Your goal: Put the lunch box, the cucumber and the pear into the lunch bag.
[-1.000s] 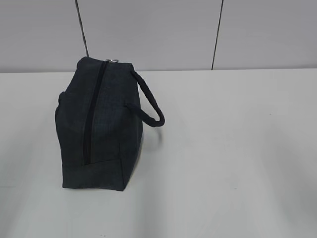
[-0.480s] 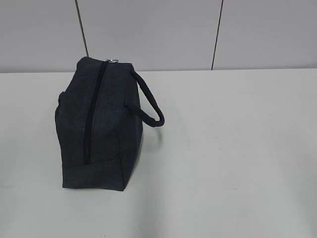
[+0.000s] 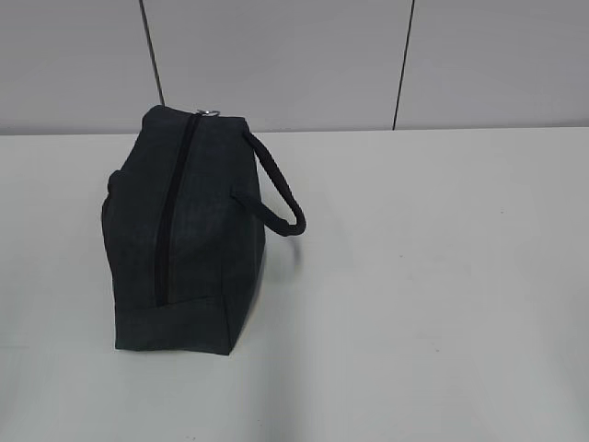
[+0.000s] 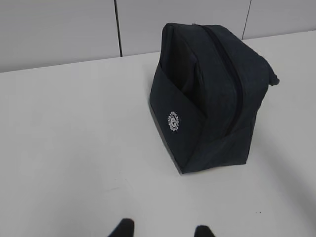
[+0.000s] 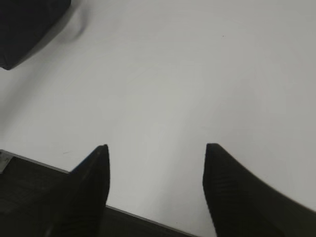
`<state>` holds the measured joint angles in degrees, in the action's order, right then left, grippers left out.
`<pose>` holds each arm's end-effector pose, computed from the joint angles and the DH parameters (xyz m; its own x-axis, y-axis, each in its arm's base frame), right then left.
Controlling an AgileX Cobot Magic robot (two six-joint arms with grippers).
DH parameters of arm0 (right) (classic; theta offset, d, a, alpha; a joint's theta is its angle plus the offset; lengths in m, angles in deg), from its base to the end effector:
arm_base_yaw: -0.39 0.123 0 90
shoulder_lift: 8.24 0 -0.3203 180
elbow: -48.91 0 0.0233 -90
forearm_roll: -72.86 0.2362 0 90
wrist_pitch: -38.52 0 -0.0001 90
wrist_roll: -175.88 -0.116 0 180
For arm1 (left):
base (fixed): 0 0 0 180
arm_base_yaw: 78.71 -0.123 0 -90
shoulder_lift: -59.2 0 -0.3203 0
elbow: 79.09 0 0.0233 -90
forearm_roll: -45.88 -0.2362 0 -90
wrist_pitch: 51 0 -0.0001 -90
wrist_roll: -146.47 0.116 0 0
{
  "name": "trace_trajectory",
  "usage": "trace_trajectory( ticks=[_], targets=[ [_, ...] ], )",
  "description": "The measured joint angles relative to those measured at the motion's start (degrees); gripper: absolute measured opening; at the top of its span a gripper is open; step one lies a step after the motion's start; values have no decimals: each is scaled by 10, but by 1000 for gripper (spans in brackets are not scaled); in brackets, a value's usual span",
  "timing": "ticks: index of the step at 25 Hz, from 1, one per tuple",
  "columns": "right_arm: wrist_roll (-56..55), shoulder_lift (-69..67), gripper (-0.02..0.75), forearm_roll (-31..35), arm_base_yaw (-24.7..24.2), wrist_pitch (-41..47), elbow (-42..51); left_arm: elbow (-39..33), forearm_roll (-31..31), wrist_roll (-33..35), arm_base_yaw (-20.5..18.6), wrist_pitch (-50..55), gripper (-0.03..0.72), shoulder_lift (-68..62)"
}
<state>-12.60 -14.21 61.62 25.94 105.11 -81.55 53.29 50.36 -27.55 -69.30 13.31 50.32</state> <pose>-0.0272 -0.0360 0.2492 -0.4927 -0.1601 -0.8553 -0.2536 0.9667 -0.0349 -0.0338 -0.0027 0.2630 -0.4874 0.1519 -0.8599 0.2577 0.9659 0.0246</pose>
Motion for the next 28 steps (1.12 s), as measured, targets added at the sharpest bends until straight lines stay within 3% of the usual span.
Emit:
trace_trajectory(
  ticks=[23,28],
  targets=[
    [-1,1,462,1,-2,-1,0,0,1,0,-4,-3,225,6],
    [-1,1,462,1,-69,-1,0,0,2,0,-41,-3,225,18]
  ],
)
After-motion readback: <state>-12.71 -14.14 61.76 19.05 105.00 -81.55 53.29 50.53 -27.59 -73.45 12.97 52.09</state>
